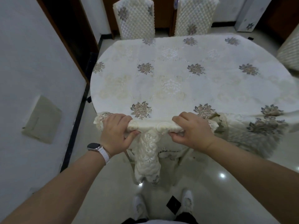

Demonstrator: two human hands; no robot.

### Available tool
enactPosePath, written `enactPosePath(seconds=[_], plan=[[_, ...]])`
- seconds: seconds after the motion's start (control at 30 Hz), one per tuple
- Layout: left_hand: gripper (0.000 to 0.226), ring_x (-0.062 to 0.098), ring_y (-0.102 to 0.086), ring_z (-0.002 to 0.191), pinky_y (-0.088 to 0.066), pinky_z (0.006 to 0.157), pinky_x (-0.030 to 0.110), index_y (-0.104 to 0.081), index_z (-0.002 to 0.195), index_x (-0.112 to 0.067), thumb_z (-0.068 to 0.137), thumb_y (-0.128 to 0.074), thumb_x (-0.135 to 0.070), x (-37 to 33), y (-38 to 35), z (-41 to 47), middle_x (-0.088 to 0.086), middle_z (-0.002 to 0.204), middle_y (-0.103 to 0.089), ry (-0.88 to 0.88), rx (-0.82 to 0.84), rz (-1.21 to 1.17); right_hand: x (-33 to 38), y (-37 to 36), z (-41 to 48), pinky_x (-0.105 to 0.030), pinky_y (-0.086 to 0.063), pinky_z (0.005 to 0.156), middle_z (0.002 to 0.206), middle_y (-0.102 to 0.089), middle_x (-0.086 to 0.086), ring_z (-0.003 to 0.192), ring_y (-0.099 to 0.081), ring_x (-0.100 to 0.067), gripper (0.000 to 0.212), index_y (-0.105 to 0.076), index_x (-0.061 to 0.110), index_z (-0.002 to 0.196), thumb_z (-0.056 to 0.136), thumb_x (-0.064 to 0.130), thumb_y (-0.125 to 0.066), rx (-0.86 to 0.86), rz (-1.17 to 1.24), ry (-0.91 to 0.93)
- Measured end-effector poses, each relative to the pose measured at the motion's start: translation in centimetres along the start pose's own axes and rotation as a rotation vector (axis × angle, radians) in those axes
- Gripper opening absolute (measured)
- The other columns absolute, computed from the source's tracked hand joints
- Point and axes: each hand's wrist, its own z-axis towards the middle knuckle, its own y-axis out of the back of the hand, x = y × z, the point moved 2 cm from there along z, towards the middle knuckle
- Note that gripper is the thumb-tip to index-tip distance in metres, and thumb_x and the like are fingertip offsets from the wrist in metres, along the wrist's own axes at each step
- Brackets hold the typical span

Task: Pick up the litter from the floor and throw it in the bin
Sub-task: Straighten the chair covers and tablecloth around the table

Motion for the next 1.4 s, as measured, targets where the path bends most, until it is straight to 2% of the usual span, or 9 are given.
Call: enactPosePath(seconds=[0.1, 0.2, 0.4, 0.7, 0.83, 1.0, 1.13, 1.3, 1.4], plan=[[0.046, 0.029, -0.053, 0.085, -0.039, 0.081, 0.042, -0.064, 0.097, -0.006, 0.088, -0.054, -0.051, 0.6, 0.1, -0.1, 0.008, 0.092, -0.059, -0.021, 0.023, -0.015, 0.3, -0.1, -0.1, -0.023, -0.027, 0.050, 0.074, -0.060, -0.001, 0.063, -0.057, -0.023, 0.035, -0.068, 0.017, 0.087, 0.074, 0.049, -0.061, -0.019, -0.008, 0.008], [0.048, 0.029, -0.053, 0.084, -0.040, 0.079, 0.042, -0.063, 0.096, -0.006, 0.090, -0.053, -0.052, 1.4, 0.4, -0.6, 0.009, 0.091, -0.058, -0.036, 0.042, -0.018, 1.4, -0.7, -0.6, -0.026, -0.033, 0.048, 0.073, -0.059, 0.000, 0.062, -0.057, -0.023, 0.033, -0.069, 0.018, 0.087, 0.070, 0.046, -0.067, -0.062, -0.012, 0.000], [0.052, 0.032, -0.056, 0.086, -0.044, 0.080, 0.046, -0.063, 0.098, -0.005, 0.092, -0.050, -0.055, 1.8, 0.7, -2.3, 0.010, 0.093, -0.060, -0.047, 0.059, -0.043, 3.1, -1.5, -1.9, -0.031, -0.043, 0.052, 0.074, -0.061, 0.000, 0.066, -0.059, -0.022, 0.031, -0.071, 0.016, 0.086, 0.067, 0.041, -0.070, -0.131, 0.006, -0.008], [0.039, 0.033, -0.057, 0.090, -0.042, 0.085, 0.045, -0.061, 0.104, -0.010, 0.090, -0.057, -0.046, -0.5, -1.6, -5.5, 0.008, 0.099, -0.062, -0.040, 0.105, -0.047, 0.9, -2.6, -4.3, -0.032, -0.043, 0.053, 0.075, -0.060, -0.005, 0.064, -0.056, -0.027, 0.034, -0.068, 0.012, 0.079, 0.065, 0.043, -0.065, -0.001, 0.028, 0.041], [0.035, 0.031, -0.055, 0.095, -0.039, 0.089, 0.047, -0.054, 0.107, -0.016, 0.089, -0.055, -0.046, 0.4, -2.9, -6.0, 0.007, 0.102, -0.060, 0.028, 0.141, -0.061, 0.6, -4.5, -4.1, -0.031, -0.041, 0.051, 0.074, -0.056, -0.005, 0.064, -0.053, -0.026, 0.036, -0.068, 0.012, 0.081, 0.066, 0.045, -0.063, 0.079, 0.023, 0.035], [0.042, 0.030, -0.053, 0.101, -0.035, 0.094, 0.046, -0.054, 0.110, -0.016, 0.094, -0.045, -0.054, 2.7, -4.7, -7.1, 0.006, 0.106, -0.057, 0.070, 0.250, -0.069, 0.9, -7.7, -4.2, -0.032, -0.042, 0.051, 0.077, -0.057, -0.006, 0.065, -0.054, -0.028, 0.039, -0.068, 0.013, 0.086, 0.067, 0.048, -0.065, 0.152, 0.045, 0.008], [0.042, 0.030, -0.051, 0.100, -0.032, 0.092, 0.041, -0.055, 0.109, -0.015, 0.094, -0.045, -0.053, 3.6, -5.8, -5.5, 0.007, 0.107, -0.058, 0.082, 0.237, -0.073, -0.2, -8.5, -3.0, -0.031, -0.039, 0.052, 0.075, -0.056, -0.006, 0.064, -0.053, -0.026, 0.040, -0.067, 0.013, 0.082, 0.067, 0.050, -0.067, 0.123, 0.037, 0.003], [0.045, 0.030, -0.051, 0.099, -0.034, 0.091, 0.044, -0.060, 0.105, -0.011, 0.094, -0.047, -0.052, 3.2, -7.1, -4.1, 0.010, 0.105, -0.060, 0.079, 0.200, -0.057, -2.6, -9.0, -1.5, -0.032, -0.040, 0.054, 0.074, -0.057, -0.007, 0.062, -0.053, -0.029, 0.037, -0.066, 0.012, 0.076, 0.063, 0.046, -0.066, 0.149, 0.005, 0.023], [0.038, 0.031, -0.052, 0.098, -0.037, 0.090, 0.047, -0.059, 0.106, -0.012, 0.089, -0.055, -0.046, 2.9, -7.5, -3.9, 0.010, 0.105, -0.060, 0.088, 0.176, -0.043, -3.5, -9.2, -0.8, -0.032, -0.038, 0.052, 0.074, -0.055, -0.008, 0.061, -0.051, -0.029, 0.037, -0.066, 0.011, 0.074, 0.058, 0.044, -0.072, 0.177, 0.001, 0.034]])
